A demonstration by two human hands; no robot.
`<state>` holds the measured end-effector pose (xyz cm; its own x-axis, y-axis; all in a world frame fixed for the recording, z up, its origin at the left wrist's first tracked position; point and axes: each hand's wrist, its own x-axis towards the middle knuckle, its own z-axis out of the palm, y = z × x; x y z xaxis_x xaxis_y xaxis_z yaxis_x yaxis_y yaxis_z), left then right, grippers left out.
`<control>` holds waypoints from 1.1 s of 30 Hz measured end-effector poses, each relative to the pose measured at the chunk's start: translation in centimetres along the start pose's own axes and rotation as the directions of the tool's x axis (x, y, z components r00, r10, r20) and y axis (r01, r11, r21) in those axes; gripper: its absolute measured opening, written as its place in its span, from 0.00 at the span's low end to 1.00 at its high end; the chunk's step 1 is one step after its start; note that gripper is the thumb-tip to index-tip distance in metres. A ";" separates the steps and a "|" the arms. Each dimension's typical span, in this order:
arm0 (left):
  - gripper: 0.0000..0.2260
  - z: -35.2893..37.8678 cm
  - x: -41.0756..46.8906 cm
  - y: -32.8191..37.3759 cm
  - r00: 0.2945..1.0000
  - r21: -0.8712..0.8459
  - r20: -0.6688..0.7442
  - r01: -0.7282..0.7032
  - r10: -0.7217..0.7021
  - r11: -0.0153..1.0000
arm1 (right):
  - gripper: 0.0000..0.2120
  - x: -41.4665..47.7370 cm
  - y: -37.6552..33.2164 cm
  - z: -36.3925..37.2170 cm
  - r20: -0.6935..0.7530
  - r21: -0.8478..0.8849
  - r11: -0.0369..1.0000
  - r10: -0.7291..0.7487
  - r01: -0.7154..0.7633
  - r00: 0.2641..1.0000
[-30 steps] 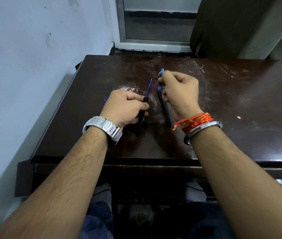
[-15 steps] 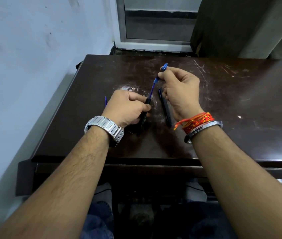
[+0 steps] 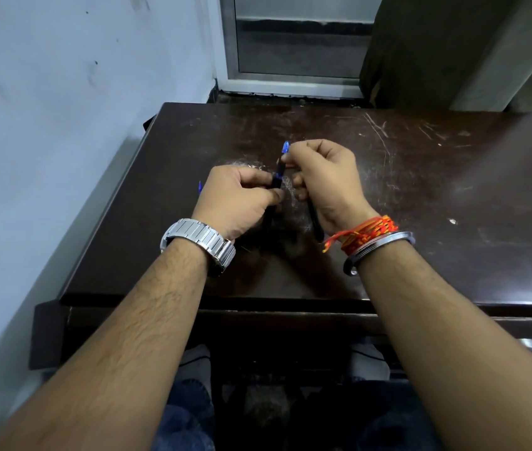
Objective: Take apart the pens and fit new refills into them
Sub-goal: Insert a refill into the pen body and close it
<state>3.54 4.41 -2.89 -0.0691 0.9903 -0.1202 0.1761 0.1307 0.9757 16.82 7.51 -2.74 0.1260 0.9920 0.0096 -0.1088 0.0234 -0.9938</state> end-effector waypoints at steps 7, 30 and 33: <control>0.09 -0.1 -0.1 -0.1 0.999 -0.015 -0.027 -0.038 0.038 0.999 | 0.09 -0.1 0.1 -0.2 0.034 -0.040 0.999 -0.023 0.025 0.999; 0.10 0.0 0.4 -0.5 0.996 -0.022 -0.072 -0.048 0.046 0.999 | 0.11 -0.7 0.2 0.0 0.059 -0.061 0.998 -0.017 0.020 0.998; 0.09 -0.1 0.5 -0.5 0.996 -0.036 -0.074 -0.055 0.053 0.998 | 0.06 -0.7 0.1 0.1 0.056 -0.063 0.998 -0.018 0.022 0.998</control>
<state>3.32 4.80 -3.43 -0.1323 0.9897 -0.0547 0.1446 0.0739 0.9867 16.59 6.83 -2.82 0.0724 0.9968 0.0341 -0.0437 0.0373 -0.9983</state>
